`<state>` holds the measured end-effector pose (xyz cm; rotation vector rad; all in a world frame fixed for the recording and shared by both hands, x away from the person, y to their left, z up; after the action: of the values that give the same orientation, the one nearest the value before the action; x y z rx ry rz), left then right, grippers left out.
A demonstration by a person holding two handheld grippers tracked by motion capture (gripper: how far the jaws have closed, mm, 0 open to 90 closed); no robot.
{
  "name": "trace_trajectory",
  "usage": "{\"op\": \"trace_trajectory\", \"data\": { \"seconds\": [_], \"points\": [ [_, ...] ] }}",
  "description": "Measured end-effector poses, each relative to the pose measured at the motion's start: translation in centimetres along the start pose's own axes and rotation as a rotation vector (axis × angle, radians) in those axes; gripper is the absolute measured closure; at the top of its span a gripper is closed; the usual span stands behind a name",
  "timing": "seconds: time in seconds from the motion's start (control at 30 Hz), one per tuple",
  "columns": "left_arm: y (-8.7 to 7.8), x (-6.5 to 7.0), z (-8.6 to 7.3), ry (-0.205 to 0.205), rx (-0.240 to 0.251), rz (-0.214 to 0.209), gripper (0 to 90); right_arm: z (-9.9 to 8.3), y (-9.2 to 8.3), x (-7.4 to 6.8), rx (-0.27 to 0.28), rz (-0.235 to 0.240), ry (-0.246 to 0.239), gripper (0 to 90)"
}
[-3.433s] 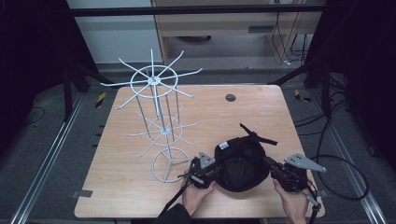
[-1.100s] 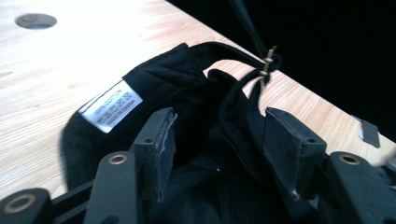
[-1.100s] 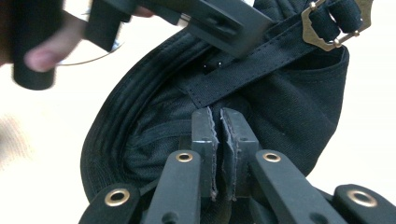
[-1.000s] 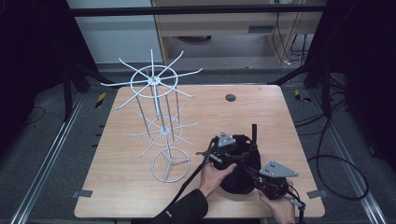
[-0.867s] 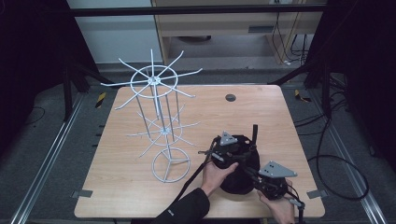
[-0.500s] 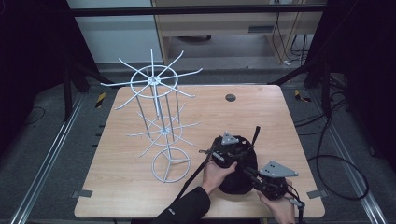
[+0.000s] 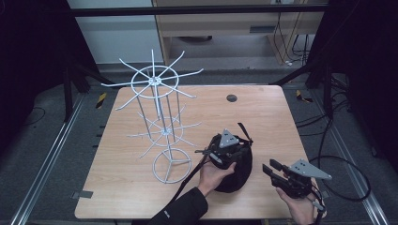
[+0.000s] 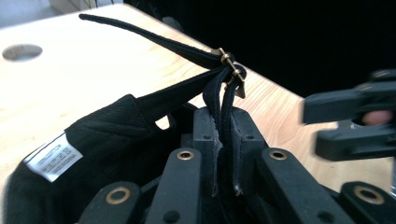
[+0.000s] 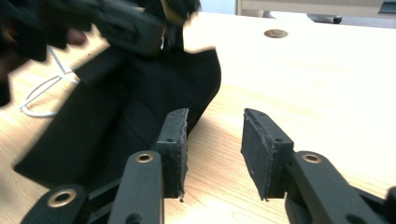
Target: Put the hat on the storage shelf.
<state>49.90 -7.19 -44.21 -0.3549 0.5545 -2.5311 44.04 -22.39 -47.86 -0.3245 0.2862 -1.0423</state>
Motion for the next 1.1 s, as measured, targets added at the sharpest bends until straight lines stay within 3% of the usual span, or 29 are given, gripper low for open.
{"op": "trace_trajectory", "data": {
  "seconds": [0.27,0.47,0.77,0.97,1.07,1.1],
  "points": [
    [-2.6,1.4,2.5,0.053,0.057,-0.027,82.1,0.4,0.7,-1.1,0.008,0.056,0.002,52.8],
    [-3.3,1.9,3.4,0.086,0.077,-0.018,82.2,0.6,0.9,-1.4,0.012,0.073,-0.003,51.0],
    [-3.2,1.1,3.7,0.073,0.075,0.008,82.2,0.1,1.2,-2.3,-0.012,0.126,-0.037,47.1],
    [-3.5,1.3,4.3,0.063,0.09,-0.007,82.2,0.5,1.8,-3.8,-0.002,0.176,-0.055,46.5],
    [-3.6,1.7,4.7,0.076,0.095,-0.012,82.2,0.6,2.5,-4.1,-0.011,0.176,-0.08,59.8],
    [-3.6,1.7,4.7,0.077,0.097,-0.012,82.2,0.7,2.7,-4.1,-0.018,0.186,-0.082,73.2]
  ]
}}
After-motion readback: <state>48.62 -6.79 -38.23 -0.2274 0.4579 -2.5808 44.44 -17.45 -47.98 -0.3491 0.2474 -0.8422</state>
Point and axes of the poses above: each handheld gripper's, and its own axes: y roughly forward along the jaws, z roughly out of its top, x roughly to its right, the point moved 7 cm from there along y, roughly forward along the jaws, and after that the axes turned 2 degrees about -z, right-handed, at the moved point
